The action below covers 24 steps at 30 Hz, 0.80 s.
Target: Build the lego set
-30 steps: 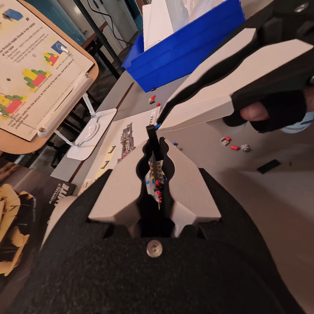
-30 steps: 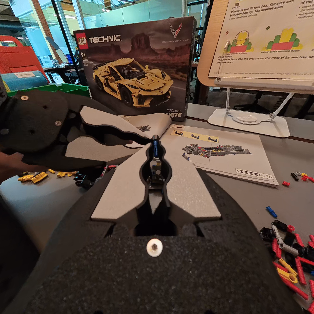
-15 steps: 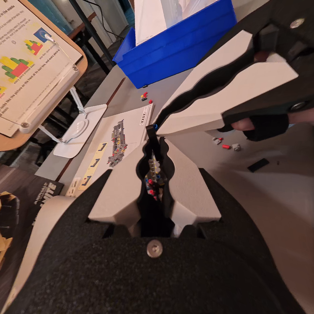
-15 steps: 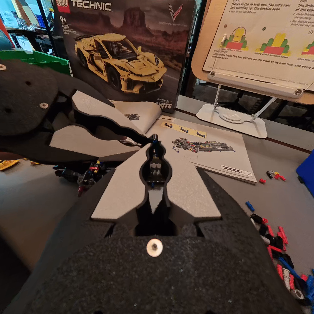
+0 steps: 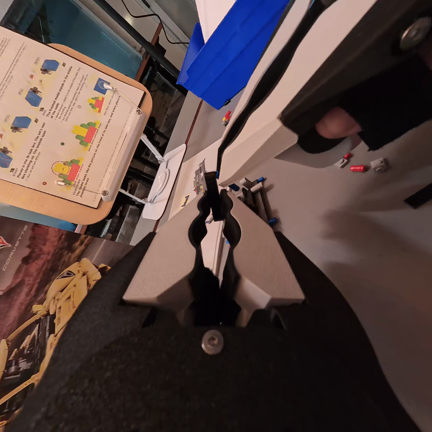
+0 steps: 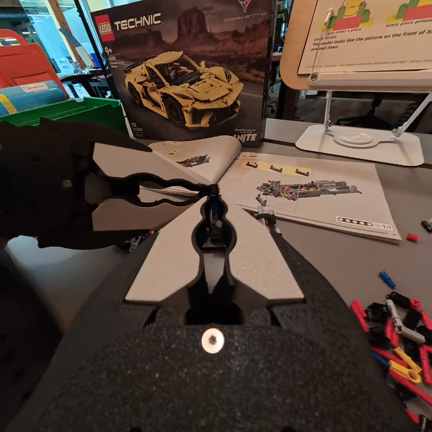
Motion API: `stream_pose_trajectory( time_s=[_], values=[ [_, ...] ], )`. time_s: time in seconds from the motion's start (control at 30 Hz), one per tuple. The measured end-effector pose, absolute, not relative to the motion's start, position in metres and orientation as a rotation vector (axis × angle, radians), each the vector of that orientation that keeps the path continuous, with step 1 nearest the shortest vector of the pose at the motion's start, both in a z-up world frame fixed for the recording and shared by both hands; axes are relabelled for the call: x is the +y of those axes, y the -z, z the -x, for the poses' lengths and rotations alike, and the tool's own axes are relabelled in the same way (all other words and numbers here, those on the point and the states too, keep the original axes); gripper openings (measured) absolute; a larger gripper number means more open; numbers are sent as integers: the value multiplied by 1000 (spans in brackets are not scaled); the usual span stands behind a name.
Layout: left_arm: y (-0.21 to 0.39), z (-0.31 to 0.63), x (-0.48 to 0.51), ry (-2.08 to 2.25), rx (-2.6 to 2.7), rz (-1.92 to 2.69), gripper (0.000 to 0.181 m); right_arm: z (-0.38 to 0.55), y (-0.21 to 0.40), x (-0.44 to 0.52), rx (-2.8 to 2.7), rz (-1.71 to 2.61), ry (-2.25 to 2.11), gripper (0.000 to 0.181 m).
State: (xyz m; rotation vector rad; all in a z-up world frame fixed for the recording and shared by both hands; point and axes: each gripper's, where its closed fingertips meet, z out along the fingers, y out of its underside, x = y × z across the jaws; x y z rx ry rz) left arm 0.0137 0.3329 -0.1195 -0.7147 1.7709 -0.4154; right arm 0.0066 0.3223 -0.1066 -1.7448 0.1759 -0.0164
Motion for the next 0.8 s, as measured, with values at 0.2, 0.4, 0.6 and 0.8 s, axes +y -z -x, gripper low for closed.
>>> stream_pose_trajectory(
  time_s=[0.2, 0.4, 0.6, 0.8],
  values=[
    [125, -14, 344, 401, 1787, 772, 7, -8, 99, 321, 195, 1683, -52, 2],
    [128, -13, 328, 447, 1826, 728, 6, -10, 94, 319, 269, 1593, -270, 2],
    [128, -13, 321, 461, 1827, 706, 6, -9, 95, 320, 300, 1568, -384, 3],
    [125, -13, 317, 500, 1823, 721, 6, -3, 96, 324, 253, 1600, -344, 3]
  ],
)
